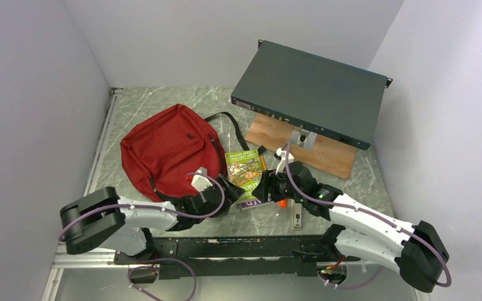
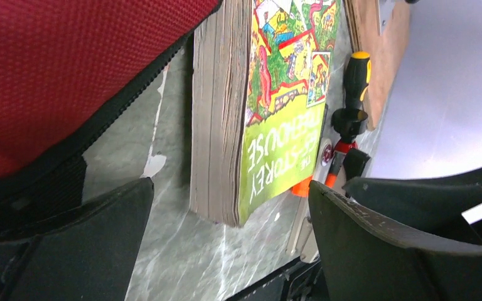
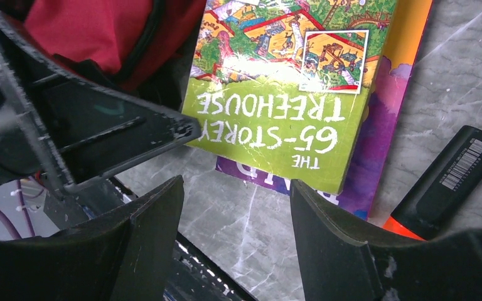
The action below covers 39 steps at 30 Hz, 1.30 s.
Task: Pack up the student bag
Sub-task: Pick up the book from the center of the board.
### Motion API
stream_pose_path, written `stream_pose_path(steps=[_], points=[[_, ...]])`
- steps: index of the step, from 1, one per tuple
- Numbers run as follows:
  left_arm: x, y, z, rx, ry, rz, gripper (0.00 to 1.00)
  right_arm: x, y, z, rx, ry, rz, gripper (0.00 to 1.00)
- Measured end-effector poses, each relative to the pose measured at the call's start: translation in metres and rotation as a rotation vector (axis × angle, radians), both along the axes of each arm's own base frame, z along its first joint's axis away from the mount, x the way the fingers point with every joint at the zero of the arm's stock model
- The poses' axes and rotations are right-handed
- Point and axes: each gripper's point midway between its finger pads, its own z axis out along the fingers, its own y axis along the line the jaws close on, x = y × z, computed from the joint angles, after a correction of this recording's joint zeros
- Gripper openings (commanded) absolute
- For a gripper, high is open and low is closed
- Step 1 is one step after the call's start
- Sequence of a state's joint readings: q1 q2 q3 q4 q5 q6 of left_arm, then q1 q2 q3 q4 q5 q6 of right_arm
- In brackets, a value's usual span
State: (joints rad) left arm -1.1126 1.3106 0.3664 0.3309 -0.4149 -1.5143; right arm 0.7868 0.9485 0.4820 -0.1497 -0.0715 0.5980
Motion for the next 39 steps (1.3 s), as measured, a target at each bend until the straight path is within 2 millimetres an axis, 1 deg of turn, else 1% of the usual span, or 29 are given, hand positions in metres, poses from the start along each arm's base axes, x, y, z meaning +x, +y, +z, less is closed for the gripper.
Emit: stream_pose_path(steps=[4, 8, 12, 15, 17, 19, 22, 25, 26, 27, 28, 29, 31, 34, 37, 39], points=[[0.008, -0.011, -0.002, -0.076, 0.002, 0.046, 0.93, 0.000, -0.001, 0.006, 0.014, -0.016, -0.003, 0.65], [0.012, -0.016, -0.002, -0.148, -0.011, 0.102, 0.86, -0.001, -0.004, 0.009, 0.018, -0.023, -0.011, 0.65], [0.016, -0.018, -0.005, -0.200, -0.024, 0.140, 0.66, -0.002, -0.005, 0.013, 0.026, -0.030, -0.015, 0.65], [0.015, -0.013, -0.011, -0.220, -0.032, 0.161, 0.54, -0.003, -0.006, 0.013, 0.027, -0.028, -0.016, 0.65], [0.011, -0.007, -0.015, -0.224, -0.037, 0.175, 0.47, -0.004, -0.007, 0.015, 0.032, -0.027, -0.019, 0.65], [0.009, -0.003, -0.016, -0.220, -0.045, 0.181, 0.44, -0.005, -0.006, 0.018, 0.047, -0.030, -0.021, 0.65], [0.009, -0.002, -0.005, -0.234, -0.070, 0.185, 0.40, -0.008, -0.006, 0.024, 0.079, -0.031, -0.027, 0.66], [0.010, -0.001, 0.016, -0.263, -0.105, 0.189, 0.36, -0.012, -0.005, 0.027, 0.111, -0.019, -0.023, 0.66], [0.010, 0.000, 0.024, -0.274, -0.116, 0.193, 0.33, -0.013, -0.005, 0.029, 0.121, -0.016, -0.024, 0.66], [0.011, 0.002, 0.031, -0.287, -0.127, 0.198, 0.27, -0.015, -0.005, 0.031, 0.131, -0.012, -0.024, 0.67], [0.011, 0.003, 0.035, -0.292, -0.136, 0.202, 0.24, -0.015, -0.004, 0.033, 0.139, -0.011, -0.024, 0.67], [0.012, 0.004, 0.038, -0.294, -0.142, 0.205, 0.23, -0.016, -0.004, 0.035, 0.150, -0.010, -0.023, 0.67], [0.011, 0.006, 0.038, -0.287, -0.145, 0.205, 0.25, -0.017, -0.004, 0.039, 0.168, -0.012, -0.024, 0.67], [0.009, 0.010, 0.028, -0.267, -0.135, 0.203, 0.27, -0.018, -0.003, 0.042, 0.179, -0.009, -0.027, 0.67], [0.007, 0.013, 0.014, -0.247, -0.122, 0.203, 0.26, -0.019, -0.003, 0.037, 0.173, 0.015, -0.031, 0.68], [0.007, 0.013, 0.015, -0.257, -0.121, 0.204, 0.26, -0.019, -0.002, 0.034, 0.168, 0.024, -0.032, 0.67]])
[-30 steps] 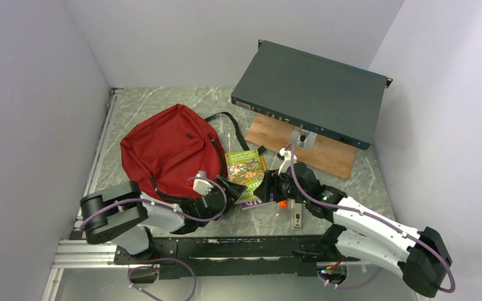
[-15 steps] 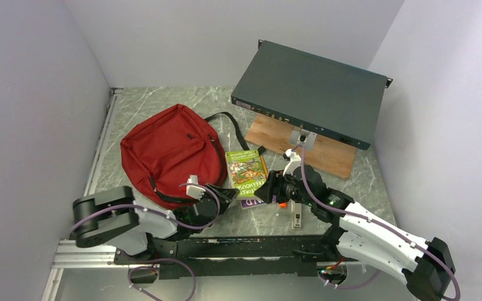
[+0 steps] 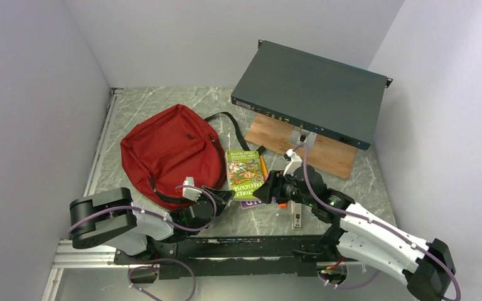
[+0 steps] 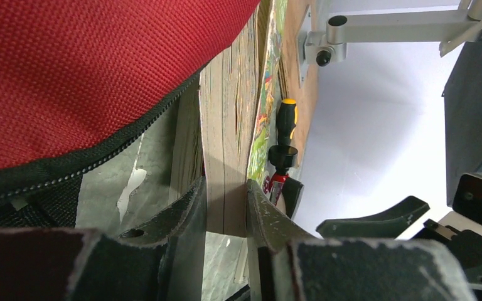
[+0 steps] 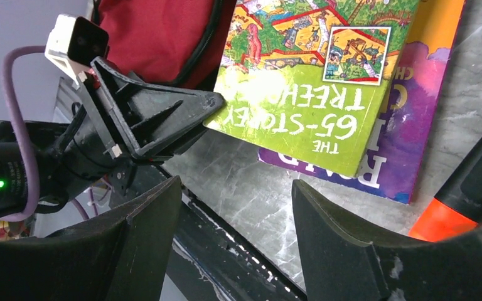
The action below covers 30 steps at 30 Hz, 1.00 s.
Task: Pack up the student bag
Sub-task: Pick up the book from the center of the board.
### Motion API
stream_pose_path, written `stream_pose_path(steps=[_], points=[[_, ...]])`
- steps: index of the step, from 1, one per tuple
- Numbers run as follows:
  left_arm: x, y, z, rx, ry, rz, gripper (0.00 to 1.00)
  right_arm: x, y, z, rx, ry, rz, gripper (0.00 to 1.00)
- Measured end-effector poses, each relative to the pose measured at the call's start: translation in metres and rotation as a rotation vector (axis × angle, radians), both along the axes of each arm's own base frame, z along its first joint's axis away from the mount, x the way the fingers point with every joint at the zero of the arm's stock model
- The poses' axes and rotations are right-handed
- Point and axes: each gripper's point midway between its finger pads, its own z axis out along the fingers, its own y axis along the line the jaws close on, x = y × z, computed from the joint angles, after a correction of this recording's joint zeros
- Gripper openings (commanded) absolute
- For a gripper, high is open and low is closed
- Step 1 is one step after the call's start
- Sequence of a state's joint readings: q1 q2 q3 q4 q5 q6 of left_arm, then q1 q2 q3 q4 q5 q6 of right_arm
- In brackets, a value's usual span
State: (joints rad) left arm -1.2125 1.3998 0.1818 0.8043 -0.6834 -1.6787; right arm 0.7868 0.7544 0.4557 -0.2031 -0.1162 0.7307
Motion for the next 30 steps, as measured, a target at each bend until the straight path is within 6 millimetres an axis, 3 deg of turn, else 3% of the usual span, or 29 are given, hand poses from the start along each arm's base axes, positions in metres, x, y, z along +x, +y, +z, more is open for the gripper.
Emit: stream_pose_path(steps=[3, 7, 11, 17, 20, 27, 30], points=[[0.000, -0.001, -0.002, -0.010, 0.006, -0.001, 0.27, 0.003, 0.006, -0.009, -0.010, 0.023, 0.007, 0.59], [-0.001, -0.001, -0.003, -0.017, 0.015, 0.003, 0.28, 0.007, 0.012, -0.033, -0.062, 0.067, 0.020, 0.36], [-0.002, 0.002, -0.009, -0.021, 0.033, 0.011, 0.34, 0.011, 0.013, -0.057, -0.126, 0.100, 0.027, 0.30], [-0.003, 0.001, -0.018, -0.016, 0.057, 0.009, 0.67, 0.017, 0.007, -0.074, -0.167, 0.093, -0.004, 0.29], [-0.004, -0.001, -0.021, -0.025, 0.065, 0.004, 0.75, 0.017, 0.008, -0.077, -0.160, 0.086, -0.006, 0.28], [0.001, -0.010, -0.022, -0.090, 0.062, -0.011, 0.74, 0.020, 0.011, -0.077, -0.132, 0.070, -0.010, 0.27], [0.003, -0.015, -0.022, -0.121, 0.052, -0.028, 0.60, 0.021, 0.011, -0.077, -0.131, 0.069, -0.011, 0.27]])
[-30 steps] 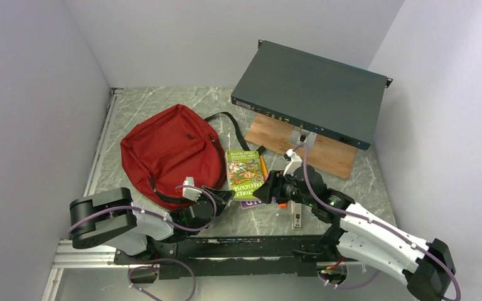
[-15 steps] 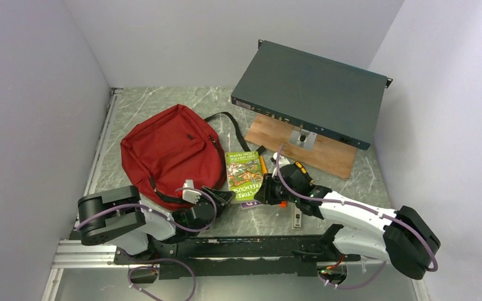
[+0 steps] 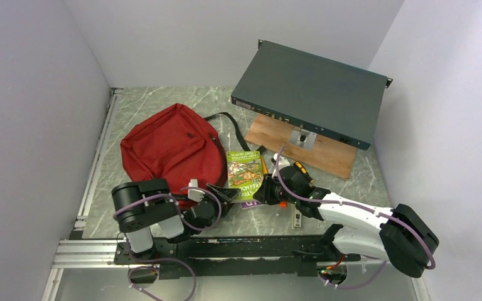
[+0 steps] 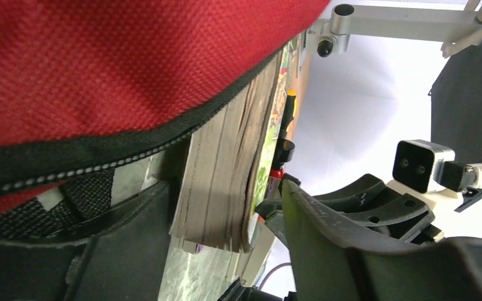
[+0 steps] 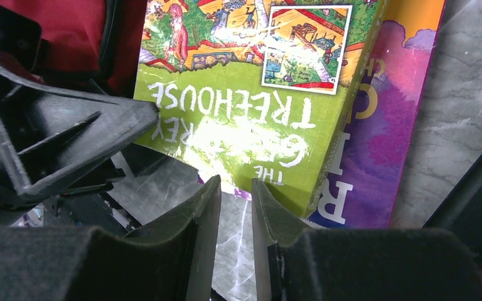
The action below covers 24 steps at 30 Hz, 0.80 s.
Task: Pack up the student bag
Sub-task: Pick up the book from the center of the board.
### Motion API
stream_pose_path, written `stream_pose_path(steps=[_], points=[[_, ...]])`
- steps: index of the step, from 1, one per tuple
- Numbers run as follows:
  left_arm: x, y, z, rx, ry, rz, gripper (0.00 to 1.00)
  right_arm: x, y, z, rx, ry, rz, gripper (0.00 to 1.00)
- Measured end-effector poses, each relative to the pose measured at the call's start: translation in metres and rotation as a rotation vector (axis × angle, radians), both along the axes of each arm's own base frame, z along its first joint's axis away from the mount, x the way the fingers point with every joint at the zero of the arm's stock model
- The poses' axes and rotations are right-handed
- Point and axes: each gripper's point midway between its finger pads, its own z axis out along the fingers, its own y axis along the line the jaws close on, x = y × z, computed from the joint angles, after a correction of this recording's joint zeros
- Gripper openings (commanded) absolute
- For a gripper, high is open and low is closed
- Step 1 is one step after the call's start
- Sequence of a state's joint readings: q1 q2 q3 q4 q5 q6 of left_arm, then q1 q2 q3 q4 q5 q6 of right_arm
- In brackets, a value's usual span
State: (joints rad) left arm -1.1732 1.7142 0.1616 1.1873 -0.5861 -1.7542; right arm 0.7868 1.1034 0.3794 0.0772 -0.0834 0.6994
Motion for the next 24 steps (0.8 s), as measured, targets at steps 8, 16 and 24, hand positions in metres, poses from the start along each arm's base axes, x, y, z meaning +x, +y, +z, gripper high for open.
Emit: stream_pose_path(steps=[8, 16, 24], points=[[0.000, 0.001, -0.002, -0.029, -0.043, -0.036, 0.20, -0.002, -0.002, 0.002, -0.001, 0.001, 0.000, 0.30], [-0.003, 0.000, 0.030, -0.044, -0.135, -0.079, 0.07, -0.012, -0.014, 0.018, 0.006, -0.010, -0.004, 0.53], [-0.008, -0.007, 0.080, -0.084, -0.216, -0.134, 0.00, -0.015, -0.020, 0.076, 0.068, -0.103, -0.002, 0.64]])
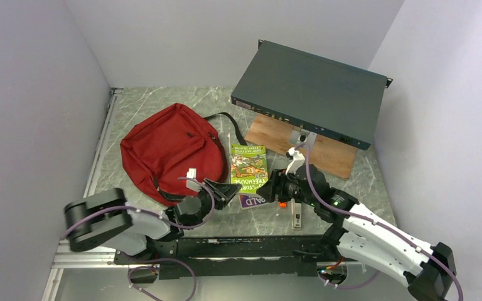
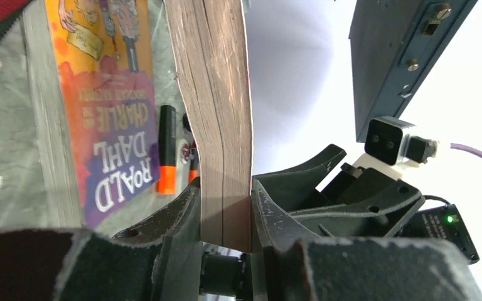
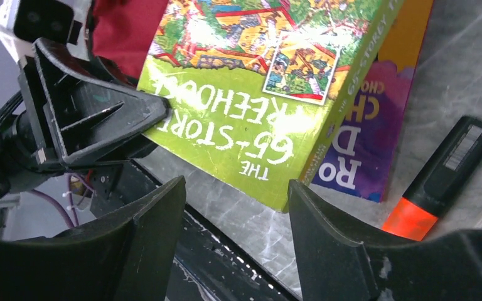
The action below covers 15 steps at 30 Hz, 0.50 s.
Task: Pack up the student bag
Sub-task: Pick up the book from the center of the board.
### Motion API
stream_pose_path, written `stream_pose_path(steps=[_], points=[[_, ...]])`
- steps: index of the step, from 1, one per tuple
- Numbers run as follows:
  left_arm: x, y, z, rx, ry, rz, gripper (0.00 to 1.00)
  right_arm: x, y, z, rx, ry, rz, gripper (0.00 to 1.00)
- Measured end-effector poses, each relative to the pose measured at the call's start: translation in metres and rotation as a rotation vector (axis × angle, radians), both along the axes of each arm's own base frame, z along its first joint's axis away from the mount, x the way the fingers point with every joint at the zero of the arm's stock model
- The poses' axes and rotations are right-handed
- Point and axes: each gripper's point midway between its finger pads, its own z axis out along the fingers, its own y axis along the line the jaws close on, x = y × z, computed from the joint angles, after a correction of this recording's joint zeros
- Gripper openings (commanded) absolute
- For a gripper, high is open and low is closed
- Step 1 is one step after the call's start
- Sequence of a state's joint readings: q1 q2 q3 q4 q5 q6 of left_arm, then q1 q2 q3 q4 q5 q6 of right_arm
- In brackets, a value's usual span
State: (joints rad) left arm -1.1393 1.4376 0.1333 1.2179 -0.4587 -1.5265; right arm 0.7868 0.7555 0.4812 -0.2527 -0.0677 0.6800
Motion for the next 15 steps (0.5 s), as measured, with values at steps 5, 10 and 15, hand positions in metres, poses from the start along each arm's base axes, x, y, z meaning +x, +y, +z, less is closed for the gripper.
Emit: stream_pose_path(steps=[5, 10, 15], points=[[0.000, -0.005, 0.025, 0.053, 0.085, -0.014, 0.00, -0.001, -0.002, 0.024, -0.019, -0.107, 0.060, 0.69], [-0.003, -0.001, 0.063, 0.158, 0.168, -0.031, 0.00, -0.015, 0.010, 0.051, -0.092, -0.280, 0.205, 0.74], [-0.002, 0.030, 0.057, 0.275, 0.255, -0.016, 0.00, -0.034, 0.035, 0.075, -0.170, -0.462, 0.343, 0.79]])
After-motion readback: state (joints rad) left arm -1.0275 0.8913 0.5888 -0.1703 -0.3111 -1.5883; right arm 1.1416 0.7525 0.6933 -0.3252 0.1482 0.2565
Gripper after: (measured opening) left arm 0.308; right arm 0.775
